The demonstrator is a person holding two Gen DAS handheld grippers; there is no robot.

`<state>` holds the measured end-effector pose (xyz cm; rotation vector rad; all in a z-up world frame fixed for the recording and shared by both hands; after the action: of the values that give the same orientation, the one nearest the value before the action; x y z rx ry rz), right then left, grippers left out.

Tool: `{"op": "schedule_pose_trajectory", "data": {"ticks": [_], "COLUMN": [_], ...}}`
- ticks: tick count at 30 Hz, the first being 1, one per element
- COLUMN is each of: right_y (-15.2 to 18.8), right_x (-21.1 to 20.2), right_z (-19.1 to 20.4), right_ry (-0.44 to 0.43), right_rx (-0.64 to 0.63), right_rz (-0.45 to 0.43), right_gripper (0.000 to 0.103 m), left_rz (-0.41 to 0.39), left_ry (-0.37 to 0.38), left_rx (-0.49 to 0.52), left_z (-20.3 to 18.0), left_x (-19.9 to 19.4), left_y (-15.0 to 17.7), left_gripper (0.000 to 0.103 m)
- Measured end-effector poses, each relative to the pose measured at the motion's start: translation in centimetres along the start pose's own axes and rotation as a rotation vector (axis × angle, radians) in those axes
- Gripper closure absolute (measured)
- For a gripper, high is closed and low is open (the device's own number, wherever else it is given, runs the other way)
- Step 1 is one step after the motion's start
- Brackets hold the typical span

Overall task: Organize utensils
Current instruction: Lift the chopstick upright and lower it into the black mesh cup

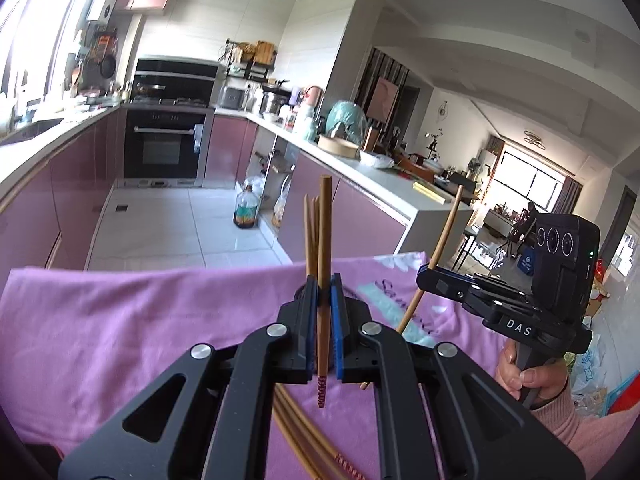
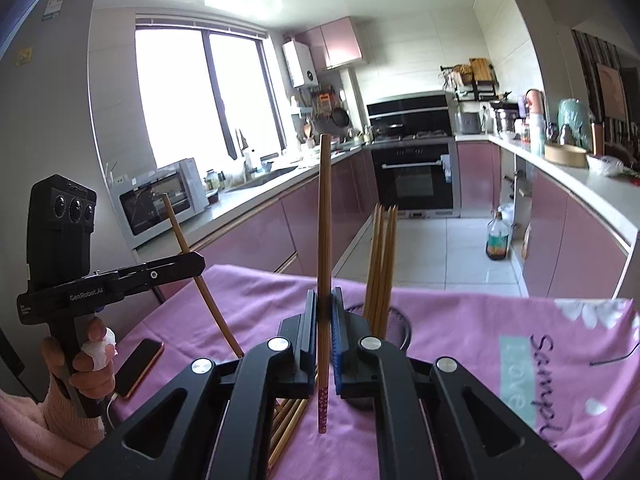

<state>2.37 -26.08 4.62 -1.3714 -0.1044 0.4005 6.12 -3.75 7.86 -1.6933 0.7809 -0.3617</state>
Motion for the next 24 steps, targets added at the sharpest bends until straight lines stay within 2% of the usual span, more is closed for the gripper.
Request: {"op": "schedule_pose_trajectory", "data": {"ticks": [7,16,20,24], "right_y": [-2.1,-4.1,-4.1,-3.3], "right_x": [-0.1,0.8,1.9,3.1], "right_z": [-0.9,-1.0,-1.1,-1.5], "right_ry": [0.017,0.031,0.054,0.058], "right_rx": [-0.011,-0.043,-0.066,-0.062], "right_rz": [-0.045,-0.093,-0.087,-0.054], "right_gripper": [0.098,0.098,0.098,0.098], "left_rz": [-0.060,-0.097,-0.085,-0.024], "left_ry": [0.004,0.007,-0.006,-0.013], "left_rx": [0.038,0.059,0.078,0.068], "left_z": [-1.2,-2.5,-3.0,-2.4], "left_x": [0.7,2.4,3.7,5.5], "left_y": [-3.4,-6.0,-6.0,-5.1], "left_gripper": [0.096,0.096,0.096,0.096]}}
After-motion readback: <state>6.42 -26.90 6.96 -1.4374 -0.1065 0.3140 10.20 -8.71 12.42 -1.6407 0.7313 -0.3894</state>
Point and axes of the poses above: each gripper's, at about its wrist camera, not at the fingertips, and x roughly the way its jaws point, z to its left, y to its underside, the point moved 1 cm from there along x, roughly the way its jaws point, and after that the axes turned 14 degrees about -z, right-handed, at the moved point
